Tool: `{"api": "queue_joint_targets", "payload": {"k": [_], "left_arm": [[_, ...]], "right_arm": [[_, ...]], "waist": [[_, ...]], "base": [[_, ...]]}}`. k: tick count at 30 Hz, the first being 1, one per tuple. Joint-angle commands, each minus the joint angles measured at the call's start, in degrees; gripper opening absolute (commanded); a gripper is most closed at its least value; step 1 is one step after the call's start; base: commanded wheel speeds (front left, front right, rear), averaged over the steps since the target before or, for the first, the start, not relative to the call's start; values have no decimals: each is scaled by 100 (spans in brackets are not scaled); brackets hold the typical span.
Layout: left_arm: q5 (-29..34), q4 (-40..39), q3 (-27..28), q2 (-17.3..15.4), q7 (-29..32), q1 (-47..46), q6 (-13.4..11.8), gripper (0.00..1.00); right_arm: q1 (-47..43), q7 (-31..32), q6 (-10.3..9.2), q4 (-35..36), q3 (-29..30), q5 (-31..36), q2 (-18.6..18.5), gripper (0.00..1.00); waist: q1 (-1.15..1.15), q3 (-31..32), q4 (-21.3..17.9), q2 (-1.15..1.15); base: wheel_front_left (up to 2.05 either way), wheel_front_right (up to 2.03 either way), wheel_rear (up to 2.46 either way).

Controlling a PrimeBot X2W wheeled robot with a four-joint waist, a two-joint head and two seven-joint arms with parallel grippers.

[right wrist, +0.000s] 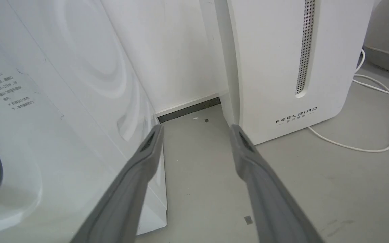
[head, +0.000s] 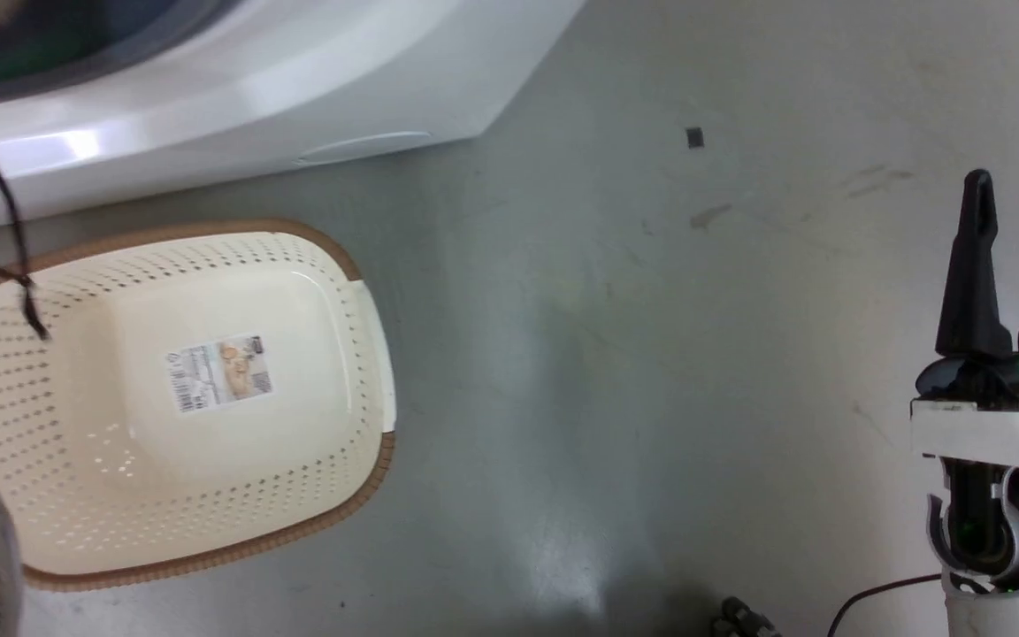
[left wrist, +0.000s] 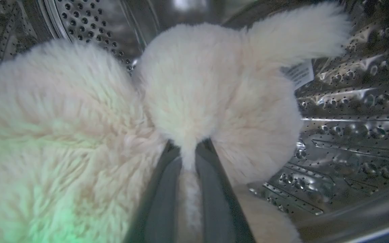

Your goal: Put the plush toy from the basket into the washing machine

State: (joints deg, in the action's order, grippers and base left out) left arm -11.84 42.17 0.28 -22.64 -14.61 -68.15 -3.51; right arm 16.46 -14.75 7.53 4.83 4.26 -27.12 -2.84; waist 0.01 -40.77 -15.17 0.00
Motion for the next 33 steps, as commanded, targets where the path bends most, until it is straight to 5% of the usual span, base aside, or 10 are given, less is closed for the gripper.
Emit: {"api": "queue_joint_targets", "payload": {"k": [1, 10, 11, 12, 33], "left_arm": [[45, -1, 53, -96, -39, -282, 30, 0], [199, 414, 61, -345, -39, -1142, 121, 0], [214, 434, 60, -347, -39, -1197, 115, 45], [245, 404, 56, -350, -39, -1239, 98, 100], [57, 672, 426, 46, -39, -57, 312, 100]], "right_arm": [[123, -25, -4, 41, -4, -52, -4, 100], [162, -25, -4, 17, -89, -125, -4, 100], [168, -25, -4, 13, -95, -126, -4, 100], [176, -25, -4, 8, -99, -127, -4, 100], [80, -25, -4, -110, -172, 125, -4, 100]], "waist": [[-1, -155, -139, 0], [-1, -326, -288, 0], [-1, -337, -290, 0], [-1, -346, -290, 0], [-1, 389, 20, 0]], "base": [[0, 0, 0], [0, 0, 0], [0, 0, 0], [0, 0, 0], [0, 0, 0]]}}
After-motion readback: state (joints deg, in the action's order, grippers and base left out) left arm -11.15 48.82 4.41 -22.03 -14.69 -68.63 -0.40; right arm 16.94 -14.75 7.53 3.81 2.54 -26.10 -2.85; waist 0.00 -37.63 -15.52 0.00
